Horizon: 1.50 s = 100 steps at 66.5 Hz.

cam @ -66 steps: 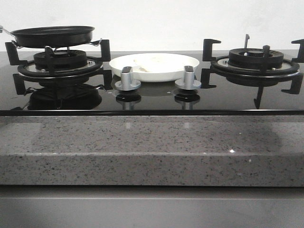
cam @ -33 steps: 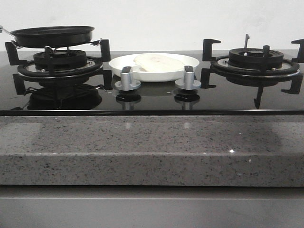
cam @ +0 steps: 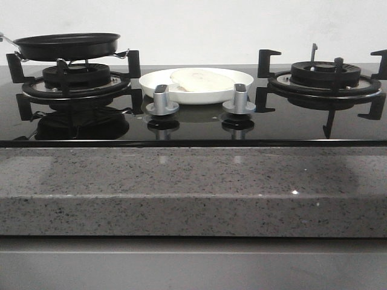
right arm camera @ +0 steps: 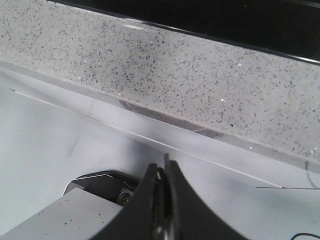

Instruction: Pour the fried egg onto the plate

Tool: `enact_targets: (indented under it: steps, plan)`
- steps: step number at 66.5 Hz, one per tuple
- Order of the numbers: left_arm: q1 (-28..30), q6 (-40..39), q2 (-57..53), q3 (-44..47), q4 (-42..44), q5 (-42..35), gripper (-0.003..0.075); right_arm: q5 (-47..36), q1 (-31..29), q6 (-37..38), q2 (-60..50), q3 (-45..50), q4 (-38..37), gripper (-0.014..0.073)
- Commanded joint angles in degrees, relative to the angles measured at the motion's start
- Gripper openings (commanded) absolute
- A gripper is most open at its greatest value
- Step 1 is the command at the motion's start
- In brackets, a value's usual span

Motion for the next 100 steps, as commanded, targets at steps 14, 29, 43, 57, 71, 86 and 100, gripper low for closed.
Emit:
enact_targets:
  steps: [14,29,43,57,71,86,100]
  plan:
    - [0.1,2.2,-0.8,0.2,-0.5,-9.0,-0.002,-2.6,0.0,-0.7,0.0,-1.3,0.0,-0.0068]
    - [0.1,5.8,-0.8,0.2,-3.9,-10.6,-0.002,-2.6,0.0,-0.7,0.0,-1.3,0.0,-0.0068]
    - [0.1,5.8,-0.8,0.2,-3.9,-10.6,-0.002,-2.6,0.0,-0.7,0.0,-1.3,0.0,-0.0068]
    - [0.1,5.8,-0.8,0.2,-3.9,-10.6,-0.002,-2.6,0.0,-0.7,0.0,-1.3,0.0,-0.0068]
    - [0.1,5.8,-0.8,0.2,-3.9,-10.6,-0.002,-2.6,0.0,-0.7,0.0,-1.3,0.0,-0.0068]
    - [0.1,5.8,-0.8,0.2,-3.9,-10.6,-0.002,-2.6,0.0,-0.7,0.0,-1.3,0.0,-0.0068]
    - [0.1,5.8,-0.8,0.2,-3.9,-10.6,-0.002,-2.8,0.0,-0.7,-0.8,-1.1,-0.1,-0.0068]
